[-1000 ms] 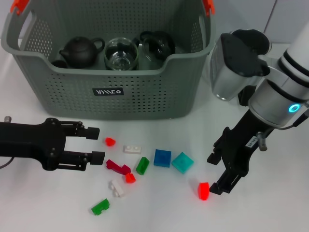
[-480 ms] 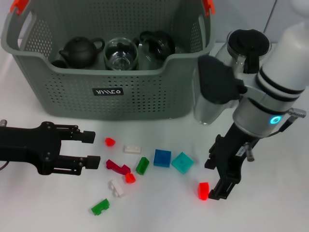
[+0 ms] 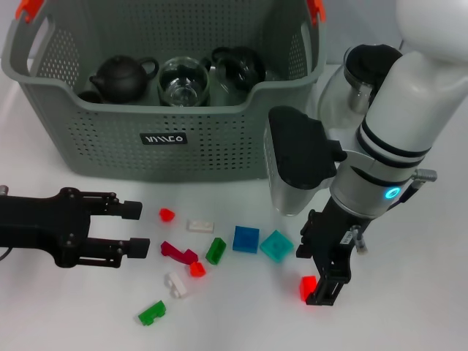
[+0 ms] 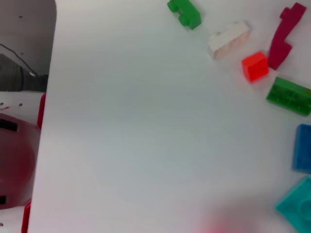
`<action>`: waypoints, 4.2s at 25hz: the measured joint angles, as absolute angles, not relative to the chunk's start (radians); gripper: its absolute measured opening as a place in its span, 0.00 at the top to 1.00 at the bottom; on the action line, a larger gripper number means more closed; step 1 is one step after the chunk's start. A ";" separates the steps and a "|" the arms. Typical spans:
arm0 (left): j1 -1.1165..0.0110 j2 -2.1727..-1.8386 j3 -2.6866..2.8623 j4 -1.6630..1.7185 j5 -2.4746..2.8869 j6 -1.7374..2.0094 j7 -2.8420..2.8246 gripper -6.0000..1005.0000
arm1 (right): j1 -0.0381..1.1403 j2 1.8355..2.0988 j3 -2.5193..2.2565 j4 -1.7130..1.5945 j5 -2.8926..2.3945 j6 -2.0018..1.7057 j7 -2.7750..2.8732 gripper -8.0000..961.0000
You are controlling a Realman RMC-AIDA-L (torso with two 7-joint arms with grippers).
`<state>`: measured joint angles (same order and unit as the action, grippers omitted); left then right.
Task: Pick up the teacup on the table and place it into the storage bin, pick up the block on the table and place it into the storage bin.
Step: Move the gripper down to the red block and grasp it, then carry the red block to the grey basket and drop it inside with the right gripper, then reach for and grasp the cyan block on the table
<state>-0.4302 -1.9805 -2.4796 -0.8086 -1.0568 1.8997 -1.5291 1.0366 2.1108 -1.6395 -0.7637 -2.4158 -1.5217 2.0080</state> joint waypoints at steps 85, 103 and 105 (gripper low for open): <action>-0.422 -1.954 -2.482 -0.785 -1.057 1.931 -1.505 0.27 | 1.188 2.072 -1.148 -0.742 -2.375 -1.024 2.058 0.83; -0.422 -1.957 -2.484 -0.784 -1.043 1.927 -1.505 0.27 | 1.176 2.071 -1.138 -0.790 -2.368 -1.059 2.038 0.64; -0.422 -1.956 -2.486 -0.784 -1.043 1.928 -1.505 0.27 | 1.167 2.071 -1.136 -0.815 -2.366 -1.063 2.043 0.59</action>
<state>-0.4218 -1.9560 -2.4859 -0.7839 -1.0430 1.9283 -1.5048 1.1669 2.0710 -1.1359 -0.8154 -2.3655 -1.0633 2.0434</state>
